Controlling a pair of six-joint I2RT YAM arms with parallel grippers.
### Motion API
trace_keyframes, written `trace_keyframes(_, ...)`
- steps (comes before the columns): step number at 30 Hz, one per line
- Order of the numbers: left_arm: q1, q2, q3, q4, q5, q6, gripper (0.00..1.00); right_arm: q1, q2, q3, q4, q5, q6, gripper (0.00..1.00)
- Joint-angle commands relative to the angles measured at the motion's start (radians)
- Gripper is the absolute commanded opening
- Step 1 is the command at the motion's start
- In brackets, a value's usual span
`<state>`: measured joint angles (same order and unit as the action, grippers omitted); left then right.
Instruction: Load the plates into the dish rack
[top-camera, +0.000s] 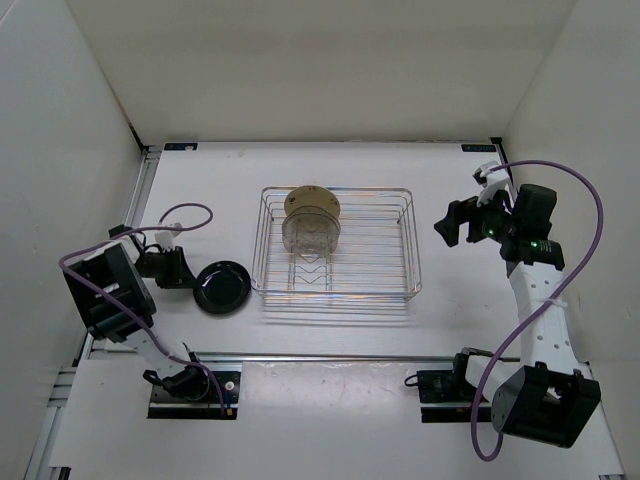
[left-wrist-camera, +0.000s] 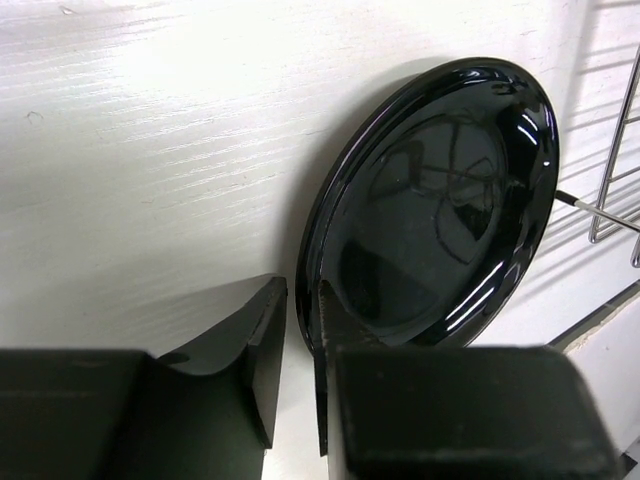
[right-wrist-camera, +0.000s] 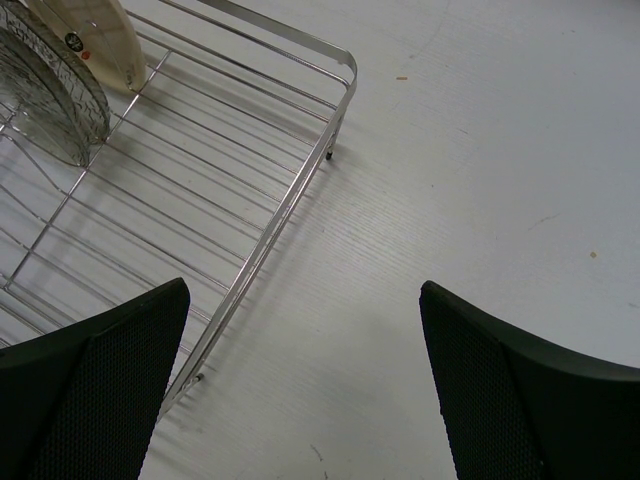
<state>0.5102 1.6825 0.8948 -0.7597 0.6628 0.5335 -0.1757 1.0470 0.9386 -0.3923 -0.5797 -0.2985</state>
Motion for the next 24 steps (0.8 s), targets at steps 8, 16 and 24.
trace_keyframes(8,-0.001,0.023,0.023,-0.015,0.040,0.025,0.11,-0.004,-0.027,0.025,0.006,-0.003,-0.005,0.99)
trace_keyframes(16,0.039,-0.219,0.136,-0.076,0.031,0.036,0.11,-0.004,-0.027,-0.004,0.015,-0.003,-0.005,0.99)
trace_keyframes(24,0.024,-0.402,0.608,-0.196,-0.121,0.020,0.11,-0.004,-0.036,-0.023,0.024,-0.003,-0.014,0.99)
